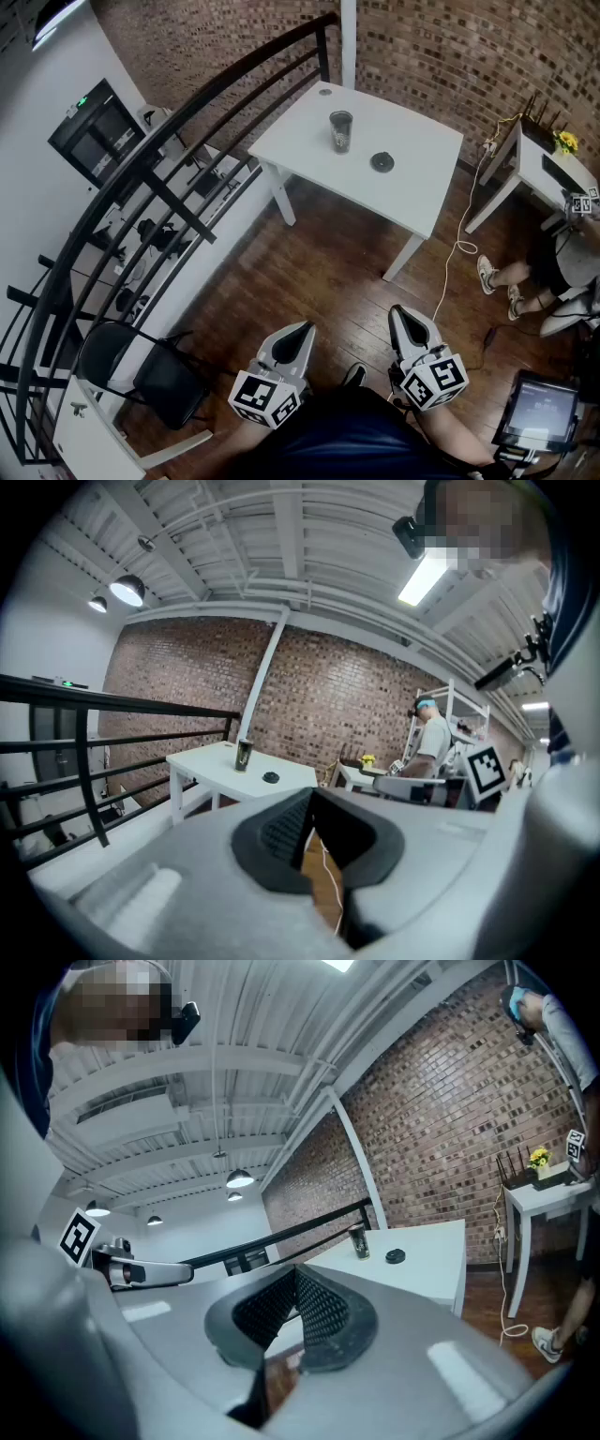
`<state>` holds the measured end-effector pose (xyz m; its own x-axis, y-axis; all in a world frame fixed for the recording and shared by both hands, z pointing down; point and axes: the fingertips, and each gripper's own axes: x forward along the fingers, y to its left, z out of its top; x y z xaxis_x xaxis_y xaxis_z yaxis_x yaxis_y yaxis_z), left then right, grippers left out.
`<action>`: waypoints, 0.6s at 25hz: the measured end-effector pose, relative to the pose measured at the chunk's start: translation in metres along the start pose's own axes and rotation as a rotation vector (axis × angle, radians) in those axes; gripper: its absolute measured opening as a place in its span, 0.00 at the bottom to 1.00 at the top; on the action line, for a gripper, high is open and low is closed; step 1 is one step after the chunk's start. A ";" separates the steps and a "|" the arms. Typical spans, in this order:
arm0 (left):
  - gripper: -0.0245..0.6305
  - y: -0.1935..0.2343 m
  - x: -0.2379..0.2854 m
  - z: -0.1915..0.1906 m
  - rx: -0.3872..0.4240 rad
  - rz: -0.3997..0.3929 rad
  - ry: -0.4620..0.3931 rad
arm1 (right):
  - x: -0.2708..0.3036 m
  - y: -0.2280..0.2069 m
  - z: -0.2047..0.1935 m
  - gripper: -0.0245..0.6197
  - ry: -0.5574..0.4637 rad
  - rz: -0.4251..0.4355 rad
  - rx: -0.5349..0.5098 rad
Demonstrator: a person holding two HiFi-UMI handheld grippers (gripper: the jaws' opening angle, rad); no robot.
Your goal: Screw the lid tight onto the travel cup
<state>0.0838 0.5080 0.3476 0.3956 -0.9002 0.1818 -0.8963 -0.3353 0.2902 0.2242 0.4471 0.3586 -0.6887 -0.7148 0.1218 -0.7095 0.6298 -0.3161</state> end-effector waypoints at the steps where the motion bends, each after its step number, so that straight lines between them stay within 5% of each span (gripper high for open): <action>1: 0.05 -0.003 0.004 -0.001 0.000 0.001 0.004 | -0.002 -0.005 -0.001 0.05 0.003 0.000 0.004; 9: 0.05 -0.014 0.033 0.001 0.003 0.041 0.015 | -0.002 -0.051 0.008 0.05 0.012 0.001 0.027; 15: 0.05 0.017 0.054 0.014 -0.003 0.076 -0.005 | 0.034 -0.077 0.012 0.05 0.027 -0.011 0.026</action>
<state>0.0875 0.4500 0.3494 0.3251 -0.9246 0.1984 -0.9233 -0.2649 0.2783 0.2569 0.3705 0.3755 -0.6851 -0.7127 0.1506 -0.7129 0.6136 -0.3394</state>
